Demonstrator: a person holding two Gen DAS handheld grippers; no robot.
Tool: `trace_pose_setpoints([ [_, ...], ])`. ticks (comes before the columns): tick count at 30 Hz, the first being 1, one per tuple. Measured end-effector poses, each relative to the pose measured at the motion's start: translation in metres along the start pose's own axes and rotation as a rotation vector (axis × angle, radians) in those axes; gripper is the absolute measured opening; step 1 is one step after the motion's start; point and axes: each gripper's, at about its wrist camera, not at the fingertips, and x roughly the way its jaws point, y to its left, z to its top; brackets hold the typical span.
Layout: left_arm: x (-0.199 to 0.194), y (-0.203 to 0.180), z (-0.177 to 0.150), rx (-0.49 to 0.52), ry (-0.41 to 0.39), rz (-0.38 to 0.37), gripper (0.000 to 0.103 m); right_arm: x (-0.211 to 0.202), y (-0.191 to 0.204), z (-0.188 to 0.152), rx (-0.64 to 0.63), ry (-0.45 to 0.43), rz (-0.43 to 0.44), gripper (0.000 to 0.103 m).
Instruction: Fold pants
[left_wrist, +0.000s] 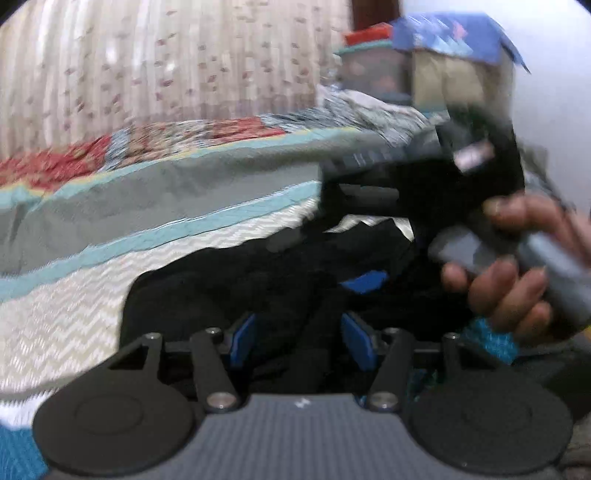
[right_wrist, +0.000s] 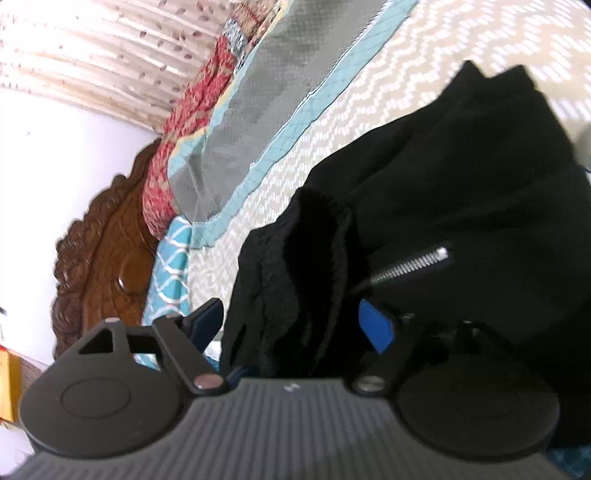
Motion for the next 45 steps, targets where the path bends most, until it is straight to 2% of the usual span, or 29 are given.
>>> trace_pose_setpoints([
  [1,-0.008,0.009,-0.001,-0.042,-0.008,0.007,0.053,0.004,0.002,-0.002,-0.007,0.013,-0.005,0.081],
  [2,-0.015,0.019,-0.002,-0.085,-0.014,0.019,0.053,0.009,0.003,-0.004,-0.018,0.026,-0.010,0.074],
  [3,-0.021,0.030,-0.001,-0.136,-0.020,0.038,0.054,0.015,0.008,-0.007,-0.045,0.050,-0.017,0.048],
  [4,-0.026,0.040,-0.001,-0.185,-0.024,0.060,0.054,0.018,0.012,-0.008,-0.085,0.060,-0.049,0.033],
  [6,-0.036,0.061,-0.002,-0.272,-0.034,0.116,0.054,0.016,0.022,-0.007,-0.161,0.049,-0.068,0.024],
  [8,-0.043,0.081,0.002,-0.346,-0.053,0.154,0.054,0.002,0.032,-0.002,-0.187,0.013,-0.016,0.023],
  [12,-0.053,0.110,0.010,-0.469,-0.103,0.146,0.054,-0.048,0.045,0.018,-0.274,-0.105,0.016,0.023],
  [15,-0.045,0.117,0.016,-0.510,-0.111,0.127,0.054,-0.087,0.031,0.032,-0.304,-0.165,-0.006,0.023],
  [18,-0.024,0.110,0.015,-0.510,-0.074,0.090,0.054,-0.104,-0.002,0.031,-0.284,-0.179,-0.114,0.025],
  [19,-0.011,0.107,0.015,-0.509,-0.042,0.075,0.054,-0.103,-0.018,0.028,-0.255,-0.168,-0.164,0.030],
  [20,0.002,0.103,0.012,-0.512,-0.002,0.062,0.054,-0.096,-0.028,0.025,-0.232,-0.154,-0.226,0.040],
  [21,0.016,0.102,0.012,-0.515,0.035,0.052,0.054,-0.090,-0.041,0.019,-0.215,-0.144,-0.327,0.053],
  [22,0.028,0.099,0.011,-0.513,0.077,0.045,0.054,-0.088,-0.048,0.015,-0.209,-0.151,-0.392,0.058],
  [23,0.039,0.096,0.011,-0.506,0.116,0.047,0.054,-0.090,-0.051,0.011,-0.204,-0.168,-0.390,0.063],
  [25,0.049,0.089,0.007,-0.495,0.160,0.040,0.056,-0.102,-0.053,0.007,-0.176,-0.208,-0.329,0.063],
  [28,0.054,0.089,0.003,-0.528,0.180,0.012,0.073,-0.111,-0.050,0.006,-0.182,-0.225,-0.276,0.066],
  [29,0.055,0.093,0.002,-0.546,0.189,0.003,0.087,-0.112,-0.051,0.006,-0.176,-0.231,-0.269,0.069],
  [30,0.055,0.096,0.002,-0.568,0.197,-0.012,0.095,-0.116,-0.054,0.006,-0.163,-0.236,-0.258,0.073],
  [34,0.070,0.116,-0.004,-0.698,0.241,-0.077,0.096,-0.107,-0.069,0.004,-0.081,-0.219,-0.232,0.074],
  [35,0.074,0.119,-0.007,-0.728,0.254,-0.099,0.096,-0.103,-0.070,0.003,-0.074,-0.214,-0.234,0.075],
  [36,0.082,0.119,-0.009,-0.754,0.265,-0.121,0.088,-0.098,-0.067,0.003,-0.065,-0.206,-0.235,0.075],
  [38,0.094,0.117,-0.013,-0.785,0.299,-0.172,0.067,-0.085,-0.068,0.000,-0.030,-0.158,-0.202,0.074],
  [40,0.094,0.108,-0.010,-0.717,0.298,-0.135,0.046,-0.074,-0.056,-0.004,-0.070,-0.116,-0.208,0.059],
  [41,0.090,0.108,-0.008,-0.712,0.287,-0.156,0.034,-0.073,-0.048,-0.004,-0.097,-0.099,-0.209,0.042],
  [43,0.079,0.113,0.001,-0.748,0.252,-0.196,0.032,-0.076,-0.033,0.000,-0.096,-0.100,-0.152,0.037],
  [45,0.067,0.118,0.022,-0.738,0.194,-0.221,0.031,-0.082,-0.007,0.008,-0.164,-0.117,-0.119,0.036],
])
